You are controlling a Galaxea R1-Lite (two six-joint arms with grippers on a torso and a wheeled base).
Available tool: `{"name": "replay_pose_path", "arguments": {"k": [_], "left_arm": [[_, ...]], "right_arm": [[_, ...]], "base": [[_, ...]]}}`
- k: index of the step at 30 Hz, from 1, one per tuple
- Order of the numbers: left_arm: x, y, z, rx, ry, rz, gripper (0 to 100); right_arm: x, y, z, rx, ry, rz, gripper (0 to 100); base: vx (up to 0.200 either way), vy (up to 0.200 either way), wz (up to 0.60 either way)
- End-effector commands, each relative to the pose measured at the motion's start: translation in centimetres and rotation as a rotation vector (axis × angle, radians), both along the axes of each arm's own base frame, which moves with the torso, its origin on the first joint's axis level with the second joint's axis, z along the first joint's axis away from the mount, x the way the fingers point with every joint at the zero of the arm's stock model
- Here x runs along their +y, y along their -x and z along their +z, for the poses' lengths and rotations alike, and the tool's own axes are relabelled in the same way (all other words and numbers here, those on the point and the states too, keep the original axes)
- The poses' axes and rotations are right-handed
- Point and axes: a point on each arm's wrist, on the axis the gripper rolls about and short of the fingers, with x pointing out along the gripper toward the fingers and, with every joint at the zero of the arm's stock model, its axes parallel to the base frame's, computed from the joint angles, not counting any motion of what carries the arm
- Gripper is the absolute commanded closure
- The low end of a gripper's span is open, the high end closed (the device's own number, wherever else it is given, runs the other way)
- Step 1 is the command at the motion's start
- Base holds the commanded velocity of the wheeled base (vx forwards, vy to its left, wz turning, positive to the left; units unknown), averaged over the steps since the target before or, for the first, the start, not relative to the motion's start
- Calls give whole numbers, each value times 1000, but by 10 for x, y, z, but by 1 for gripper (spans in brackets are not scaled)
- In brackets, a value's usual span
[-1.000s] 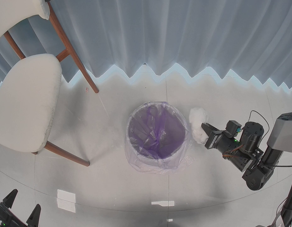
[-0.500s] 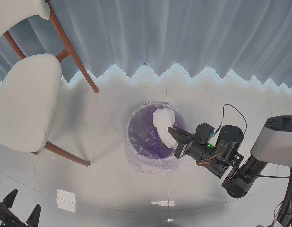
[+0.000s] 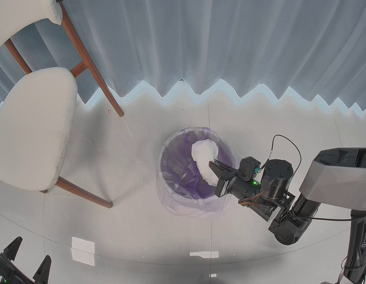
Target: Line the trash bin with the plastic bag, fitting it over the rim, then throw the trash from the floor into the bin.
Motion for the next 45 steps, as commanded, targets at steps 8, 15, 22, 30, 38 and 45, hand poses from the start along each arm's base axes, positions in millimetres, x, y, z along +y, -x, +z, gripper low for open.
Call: {"name": "replay_pose_path", "arguments": {"k": [8, 15, 22, 30, 38, 45], "left_arm": [[0, -1, -5, 20, -3, 0, 0], [0, -1, -5, 20, -3, 0, 0], [0, -1, -5, 20, -3, 0, 0], [0, -1, -5, 18, -3, 2, 0], [0, -1, -5, 18, -3, 2, 0], [0, -1, -5, 18, -4, 2, 0]], "right_arm": [[-2, 0, 7, -15, -23, -14, 0], [-18, 18, 39, -45, -69, -59, 0], [-78, 49, 76, -81, -96, -178, 0], [-148, 95, 104, -151, -118, -354, 0], [-190, 156, 103, -185, -114, -491, 0], [-205, 189, 109, -215, -117, -570, 0]], "base": [[0, 0, 0], [0, 0, 0], [0, 0, 0], [0, 0, 0], [0, 0, 0], [0, 0, 0]]}}
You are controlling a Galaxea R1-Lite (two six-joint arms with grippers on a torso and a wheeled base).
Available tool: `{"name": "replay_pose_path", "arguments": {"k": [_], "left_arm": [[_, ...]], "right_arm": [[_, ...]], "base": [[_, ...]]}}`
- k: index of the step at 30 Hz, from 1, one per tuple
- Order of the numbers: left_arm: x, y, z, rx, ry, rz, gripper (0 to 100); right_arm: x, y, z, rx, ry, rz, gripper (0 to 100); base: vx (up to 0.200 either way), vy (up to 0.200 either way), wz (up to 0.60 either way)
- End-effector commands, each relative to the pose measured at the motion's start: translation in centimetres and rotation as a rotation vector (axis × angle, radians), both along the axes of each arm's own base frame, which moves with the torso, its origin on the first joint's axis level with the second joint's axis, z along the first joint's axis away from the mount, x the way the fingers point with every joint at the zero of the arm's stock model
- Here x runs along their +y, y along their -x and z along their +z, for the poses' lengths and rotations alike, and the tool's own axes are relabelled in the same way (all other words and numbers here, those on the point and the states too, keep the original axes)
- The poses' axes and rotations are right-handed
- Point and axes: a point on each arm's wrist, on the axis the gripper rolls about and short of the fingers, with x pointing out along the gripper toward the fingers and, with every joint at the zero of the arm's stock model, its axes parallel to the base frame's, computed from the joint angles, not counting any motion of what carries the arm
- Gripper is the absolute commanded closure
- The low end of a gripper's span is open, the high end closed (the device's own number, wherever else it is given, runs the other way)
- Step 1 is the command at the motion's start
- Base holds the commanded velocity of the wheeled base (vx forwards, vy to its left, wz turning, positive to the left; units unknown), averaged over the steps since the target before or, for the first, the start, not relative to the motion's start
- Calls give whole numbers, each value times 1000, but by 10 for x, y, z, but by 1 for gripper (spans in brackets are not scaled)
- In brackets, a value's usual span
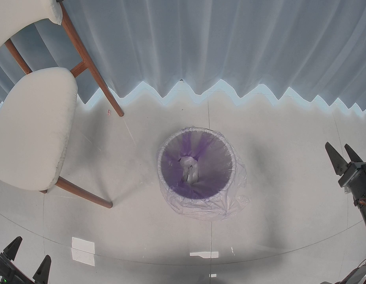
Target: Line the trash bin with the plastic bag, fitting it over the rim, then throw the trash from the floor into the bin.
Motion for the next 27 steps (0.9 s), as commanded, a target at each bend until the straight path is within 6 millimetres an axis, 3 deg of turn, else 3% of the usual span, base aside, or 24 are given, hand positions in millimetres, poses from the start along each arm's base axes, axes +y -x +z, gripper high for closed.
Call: {"name": "replay_pose_path", "arguments": {"k": [1, 11, 14, 16, 23, 27], "left_arm": [[0, -1, -5, 19, -3, 0, 0], [0, -1, -5, 16, -2, 5, 0], [0, -1, -5, 16, -2, 5, 0], [0, -1, -5, 16, -2, 5, 0], [0, -1, -5, 16, -2, 7, 0], [0, -1, -5, 16, -2, 8, 0]], "right_arm": [[-16, 38, 11, -82, -10, -78, 0], [-23, 104, 16, 4, 9, -88, 0], [-24, 113, 15, 42, 14, -88, 0], [-26, 127, 8, 88, 21, -102, 0], [-29, 140, -15, 157, 30, -197, 0], [-31, 148, -42, 195, 113, -263, 0]], "base": [[0, 0, 0], [0, 0, 0], [0, 0, 0], [0, 0, 0], [0, 0, 0], [0, 0, 0]]}}
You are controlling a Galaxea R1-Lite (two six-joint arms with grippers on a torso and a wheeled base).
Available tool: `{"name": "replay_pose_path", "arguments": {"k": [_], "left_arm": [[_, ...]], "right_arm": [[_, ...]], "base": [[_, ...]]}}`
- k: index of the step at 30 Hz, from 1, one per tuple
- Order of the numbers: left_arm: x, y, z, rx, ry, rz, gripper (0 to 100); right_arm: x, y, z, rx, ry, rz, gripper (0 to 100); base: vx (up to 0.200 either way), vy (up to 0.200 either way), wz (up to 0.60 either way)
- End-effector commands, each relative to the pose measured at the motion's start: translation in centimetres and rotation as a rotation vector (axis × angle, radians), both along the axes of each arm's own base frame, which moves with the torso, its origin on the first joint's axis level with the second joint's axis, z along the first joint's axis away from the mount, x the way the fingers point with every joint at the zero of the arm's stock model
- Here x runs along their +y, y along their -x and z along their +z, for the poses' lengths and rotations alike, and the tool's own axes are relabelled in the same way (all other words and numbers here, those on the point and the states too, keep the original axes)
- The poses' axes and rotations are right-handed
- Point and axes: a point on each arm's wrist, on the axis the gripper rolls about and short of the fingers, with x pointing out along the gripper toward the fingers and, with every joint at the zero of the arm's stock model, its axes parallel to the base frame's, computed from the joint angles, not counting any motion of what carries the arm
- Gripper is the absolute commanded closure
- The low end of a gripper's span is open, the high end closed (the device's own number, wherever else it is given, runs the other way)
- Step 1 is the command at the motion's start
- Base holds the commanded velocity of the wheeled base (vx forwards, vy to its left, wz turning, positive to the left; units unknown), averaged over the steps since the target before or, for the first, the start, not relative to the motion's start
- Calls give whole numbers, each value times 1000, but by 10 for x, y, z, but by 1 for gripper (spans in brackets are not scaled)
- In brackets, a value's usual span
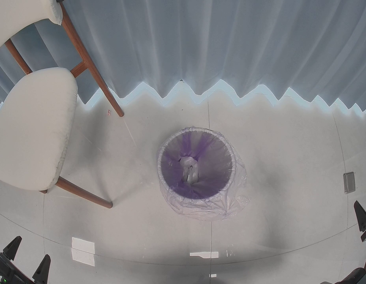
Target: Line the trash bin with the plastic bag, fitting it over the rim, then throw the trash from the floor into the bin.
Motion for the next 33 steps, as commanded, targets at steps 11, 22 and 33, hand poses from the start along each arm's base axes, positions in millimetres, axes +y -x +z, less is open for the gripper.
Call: {"name": "replay_pose_path", "arguments": {"k": [11, 22, 33], "left_arm": [[0, -1, -5, 19, -3, 0, 0], [0, -1, -5, 19, -3, 0, 0], [0, -1, -5, 17, -2, -1, 0]], "right_arm": [[-6, 38, -52, -24, 156, -126, 0], [-3, 39, -52, -18, 156, -272, 0], [0, 45, -55, -128, 116, -2, 0]], "base": [[0, 0, 0], [0, 0, 0], [0, 0, 0]]}}
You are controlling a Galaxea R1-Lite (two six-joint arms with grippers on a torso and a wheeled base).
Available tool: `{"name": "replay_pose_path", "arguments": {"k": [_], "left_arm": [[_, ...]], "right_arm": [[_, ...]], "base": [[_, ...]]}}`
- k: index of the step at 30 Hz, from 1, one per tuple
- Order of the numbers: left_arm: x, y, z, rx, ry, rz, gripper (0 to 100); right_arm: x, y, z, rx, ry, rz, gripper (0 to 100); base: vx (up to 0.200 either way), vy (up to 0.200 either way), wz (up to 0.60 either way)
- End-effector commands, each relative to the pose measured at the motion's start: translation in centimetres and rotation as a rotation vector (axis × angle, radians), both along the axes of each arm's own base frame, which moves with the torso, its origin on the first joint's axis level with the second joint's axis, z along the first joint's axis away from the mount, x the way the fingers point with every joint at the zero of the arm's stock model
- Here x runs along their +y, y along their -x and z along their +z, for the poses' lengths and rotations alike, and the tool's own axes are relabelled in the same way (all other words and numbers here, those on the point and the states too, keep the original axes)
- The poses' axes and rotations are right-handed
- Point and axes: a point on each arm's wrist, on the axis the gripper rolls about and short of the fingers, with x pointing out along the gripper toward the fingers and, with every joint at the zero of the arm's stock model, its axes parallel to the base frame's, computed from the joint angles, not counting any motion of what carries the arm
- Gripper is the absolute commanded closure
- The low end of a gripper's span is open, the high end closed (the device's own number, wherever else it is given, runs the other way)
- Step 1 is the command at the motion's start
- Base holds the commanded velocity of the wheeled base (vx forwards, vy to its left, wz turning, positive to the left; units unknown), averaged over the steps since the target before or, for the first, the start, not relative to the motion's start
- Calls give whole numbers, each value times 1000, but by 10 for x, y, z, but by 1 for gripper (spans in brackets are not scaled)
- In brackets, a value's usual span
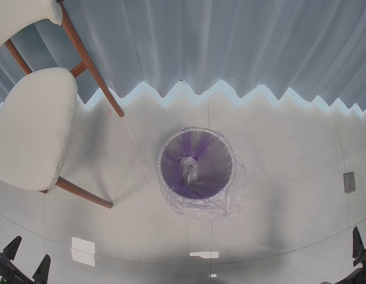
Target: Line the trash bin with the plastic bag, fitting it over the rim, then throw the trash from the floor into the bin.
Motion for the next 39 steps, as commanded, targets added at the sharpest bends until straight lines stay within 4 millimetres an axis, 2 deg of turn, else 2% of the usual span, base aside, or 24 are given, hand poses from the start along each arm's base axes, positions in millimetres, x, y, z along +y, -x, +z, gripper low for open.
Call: {"name": "replay_pose_path", "arguments": {"k": [1, 29, 32, 39], "left_arm": [[0, -1, -5, 20, -4, 0, 0], [0, -1, -5, 21, -17, -4, 0], [0, -1, -6, 23, -22, -49, 0], [0, -1, -5, 18, -8, -11, 0]], "right_arm": [[2, 1, -6, -7, 17, 114, 0], [2, 1, -6, -11, 20, 87, 0], [2, 1, -6, -11, 20, 87, 0], [2, 1, -6, -10, 20, 87, 0]], "base": [[0, 0, 0], [0, 0, 0], [0, 0, 0], [0, 0, 0]]}}
